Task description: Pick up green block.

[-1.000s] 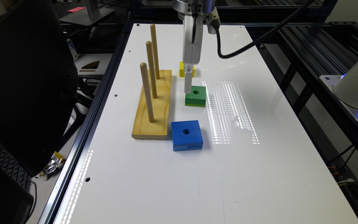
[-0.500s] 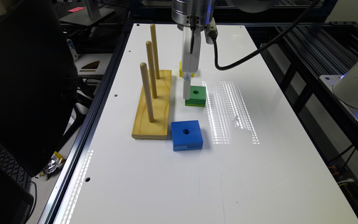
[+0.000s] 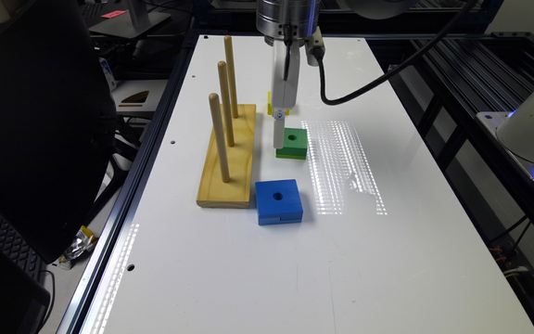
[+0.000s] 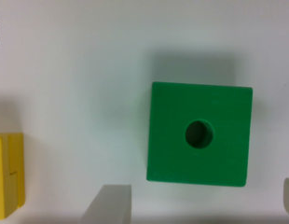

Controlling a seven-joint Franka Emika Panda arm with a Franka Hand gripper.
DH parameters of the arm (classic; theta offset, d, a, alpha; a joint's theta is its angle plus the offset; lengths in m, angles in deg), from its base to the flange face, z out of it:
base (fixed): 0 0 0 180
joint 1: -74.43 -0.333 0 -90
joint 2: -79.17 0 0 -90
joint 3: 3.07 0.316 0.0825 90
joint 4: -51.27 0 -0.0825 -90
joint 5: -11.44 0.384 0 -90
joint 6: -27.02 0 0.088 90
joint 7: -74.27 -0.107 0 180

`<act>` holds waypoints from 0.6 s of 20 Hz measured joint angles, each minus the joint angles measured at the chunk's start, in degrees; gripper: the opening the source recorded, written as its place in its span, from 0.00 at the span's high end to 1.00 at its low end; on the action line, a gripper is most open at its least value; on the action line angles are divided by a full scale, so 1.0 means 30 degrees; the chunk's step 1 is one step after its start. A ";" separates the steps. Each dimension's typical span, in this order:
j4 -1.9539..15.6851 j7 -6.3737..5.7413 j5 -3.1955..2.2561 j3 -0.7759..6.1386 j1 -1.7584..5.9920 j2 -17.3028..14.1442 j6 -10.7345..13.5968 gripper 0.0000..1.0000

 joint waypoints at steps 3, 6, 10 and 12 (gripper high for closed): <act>-0.0101 0.0000 0.0000 0.0003 -0.0001 0.0000 0.0000 0.00; -0.0181 0.0000 0.0000 0.0006 -0.0001 0.0001 0.0000 0.00; -0.0369 0.0000 0.0000 0.0006 0.0001 0.0017 -0.0001 0.00; -0.0446 0.0000 0.0000 0.0006 0.0001 0.0011 -0.0008 0.00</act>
